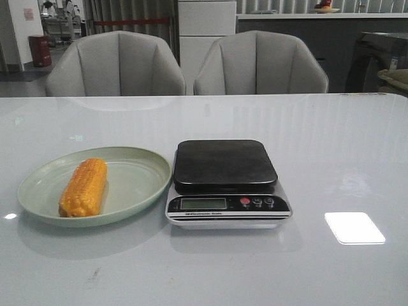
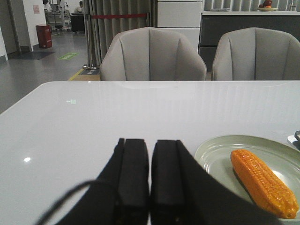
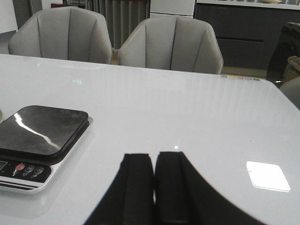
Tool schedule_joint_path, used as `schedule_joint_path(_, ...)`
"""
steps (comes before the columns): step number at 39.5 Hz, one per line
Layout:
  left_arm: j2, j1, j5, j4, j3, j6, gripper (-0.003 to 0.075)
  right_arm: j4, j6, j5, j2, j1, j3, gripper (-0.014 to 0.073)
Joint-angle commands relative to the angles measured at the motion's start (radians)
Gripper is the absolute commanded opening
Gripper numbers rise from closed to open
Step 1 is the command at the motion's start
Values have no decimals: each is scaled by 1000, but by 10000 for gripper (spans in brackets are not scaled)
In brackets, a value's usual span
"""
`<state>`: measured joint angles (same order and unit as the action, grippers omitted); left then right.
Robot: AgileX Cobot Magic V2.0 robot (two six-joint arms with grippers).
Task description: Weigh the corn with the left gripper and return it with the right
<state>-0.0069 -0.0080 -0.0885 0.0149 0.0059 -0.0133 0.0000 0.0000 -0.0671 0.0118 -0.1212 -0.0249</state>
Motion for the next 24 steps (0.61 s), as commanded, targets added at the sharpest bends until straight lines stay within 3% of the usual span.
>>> schedule_joint_path(1,-22,-1,71,2,33,-2,114,-21,8,131,-13,6,-13,162)
schedule_joint_path(24,-20,-1,71,2,33,-2,114,-21,8,121,-40,7,-11,162)
